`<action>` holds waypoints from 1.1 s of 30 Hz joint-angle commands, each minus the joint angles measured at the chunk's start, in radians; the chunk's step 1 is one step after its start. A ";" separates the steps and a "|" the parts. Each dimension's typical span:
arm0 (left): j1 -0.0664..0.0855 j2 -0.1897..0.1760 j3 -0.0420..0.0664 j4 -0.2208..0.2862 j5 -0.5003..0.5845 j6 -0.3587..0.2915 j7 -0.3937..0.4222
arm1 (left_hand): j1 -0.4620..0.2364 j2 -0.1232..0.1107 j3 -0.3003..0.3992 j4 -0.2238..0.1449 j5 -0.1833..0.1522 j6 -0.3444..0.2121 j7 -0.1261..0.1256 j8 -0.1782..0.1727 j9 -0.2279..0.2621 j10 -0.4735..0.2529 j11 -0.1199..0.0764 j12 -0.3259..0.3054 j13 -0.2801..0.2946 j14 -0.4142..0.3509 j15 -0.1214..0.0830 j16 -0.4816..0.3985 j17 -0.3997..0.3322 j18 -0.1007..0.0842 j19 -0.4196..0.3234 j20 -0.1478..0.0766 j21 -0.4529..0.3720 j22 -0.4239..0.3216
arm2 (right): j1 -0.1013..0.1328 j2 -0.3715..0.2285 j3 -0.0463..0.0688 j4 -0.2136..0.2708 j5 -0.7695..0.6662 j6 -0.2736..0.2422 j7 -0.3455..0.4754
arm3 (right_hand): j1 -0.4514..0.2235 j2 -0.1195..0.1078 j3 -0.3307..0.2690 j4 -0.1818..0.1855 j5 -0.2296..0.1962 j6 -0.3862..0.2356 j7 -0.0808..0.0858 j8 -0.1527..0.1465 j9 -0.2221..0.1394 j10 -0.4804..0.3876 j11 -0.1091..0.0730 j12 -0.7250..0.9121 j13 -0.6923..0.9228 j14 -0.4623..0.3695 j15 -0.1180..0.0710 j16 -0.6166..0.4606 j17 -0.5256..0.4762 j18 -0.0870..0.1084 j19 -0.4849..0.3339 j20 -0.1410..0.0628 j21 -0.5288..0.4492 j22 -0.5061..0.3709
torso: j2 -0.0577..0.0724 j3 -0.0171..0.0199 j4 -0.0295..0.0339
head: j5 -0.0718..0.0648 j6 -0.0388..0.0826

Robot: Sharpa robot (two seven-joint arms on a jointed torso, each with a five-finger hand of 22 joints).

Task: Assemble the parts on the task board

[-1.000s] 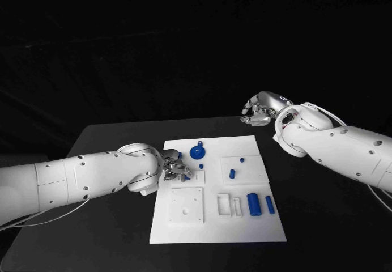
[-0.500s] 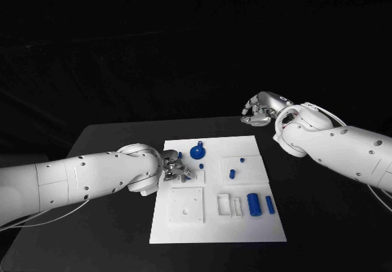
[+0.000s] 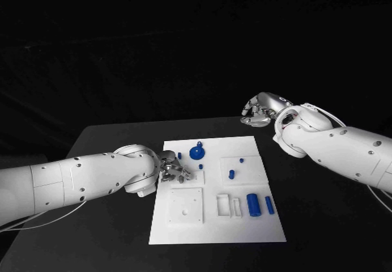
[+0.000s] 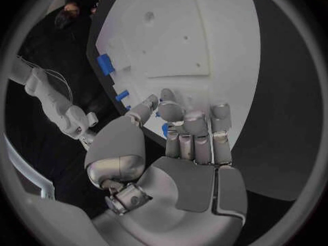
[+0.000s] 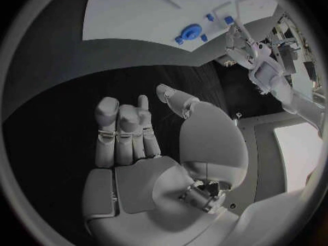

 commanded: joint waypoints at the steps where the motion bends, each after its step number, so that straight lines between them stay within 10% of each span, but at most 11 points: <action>1: 0.000 -0.004 0.003 0.009 0.007 -0.022 0.017 | -0.003 -0.029 0.010 0.031 -0.005 -0.013 -0.001 -0.011 -0.005 -0.003 -0.002 -0.004 -0.003 -0.008 -0.004 -0.001 -0.003 0.017 -0.010 -0.143 0.005 -0.004 | -0.001 -0.002 0.000 0.001 -0.002 0.010 0.005 | -0.007 -0.005 -0.006 -0.001 0.004 0.002 0.011 -0.004 -0.001 -0.009 0.001 -0.005 -0.001 -0.006 -0.002 -0.005 0.001 0.069 -0.003 -0.002 -0.004 0.001 | 0.000 -0.0003 0.0010 | -0.001 0.002; 8: 0.001 -0.030 0.015 0.038 0.014 -0.022 0.022 | 0.012 -0.075 0.026 0.074 -0.005 -0.025 0.006 -0.025 -0.011 -0.010 0.004 -0.022 -0.014 -0.017 0.000 -0.017 -0.015 0.017 -0.017 -0.141 0.004 -0.011 | -0.002 -0.002 0.000 -0.002 -0.001 0.009 0.005 | -0.008 -0.005 -0.006 -0.001 0.004 0.002 0.011 -0.004 -0.001 -0.009 0.001 -0.005 -0.001 -0.006 -0.002 -0.005 0.001 0.069 -0.003 -0.002 -0.004 0.001 | 0.000 -0.0006 0.0010 | 0.001 0.008; 14: 0.001 -0.056 0.073 0.055 0.039 -0.016 0.025 | 0.045 -0.059 0.017 0.065 -0.004 -0.040 0.012 -0.037 -0.015 -0.023 0.010 -0.036 -0.019 -0.030 0.005 -0.028 -0.022 0.013 -0.033 -0.137 0.001 -0.015 | -0.003 -0.005 0.000 -0.006 0.003 0.008 0.007 | -0.008 -0.005 -0.006 -0.001 0.004 0.002 0.011 -0.004 -0.001 -0.009 0.001 -0.005 -0.001 -0.006 -0.002 -0.005 0.001 0.069 -0.003 -0.002 -0.004 0.001 | -0.001 -0.0010 0.0023 | 0.003 0.014; 20: 0.012 -0.081 0.093 0.054 0.067 -0.034 0.035 | 0.103 -0.044 -0.002 0.021 -0.002 -0.123 0.040 -0.083 -0.037 -0.090 0.034 -0.068 -0.025 -0.082 0.026 -0.066 -0.047 0.000 -0.079 -0.125 -0.019 -0.027 | -0.003 -0.004 0.000 -0.013 0.007 0.006 0.010 | -0.008 -0.005 -0.007 -0.001 0.004 0.001 0.011 -0.004 -0.001 -0.009 0.001 -0.005 -0.001 -0.006 -0.002 -0.005 0.001 0.069 -0.003 -0.002 -0.004 0.001 | -0.001 -0.0004 0.0015 | 0.005 0.019; 33: 0.041 -0.019 0.102 -0.085 0.112 0.018 0.016 | 0.064 -0.035 -0.015 0.074 -0.001 -0.162 0.056 -0.105 -0.067 -0.111 0.049 -0.106 -0.039 -0.098 0.044 -0.095 -0.075 -0.015 -0.101 -0.118 -0.043 -0.049 | -0.004 -0.007 0.000 -0.014 0.008 0.007 0.010 | -0.007 -0.005 -0.007 -0.001 0.004 -0.002 0.012 -0.006 -0.002 -0.010 0.002 -0.005 -0.002 -0.007 -0.002 -0.005 0.001 0.069 -0.003 -0.002 -0.005 0.001 | 0.001 -0.0008 0.0016 | 0.000 0.029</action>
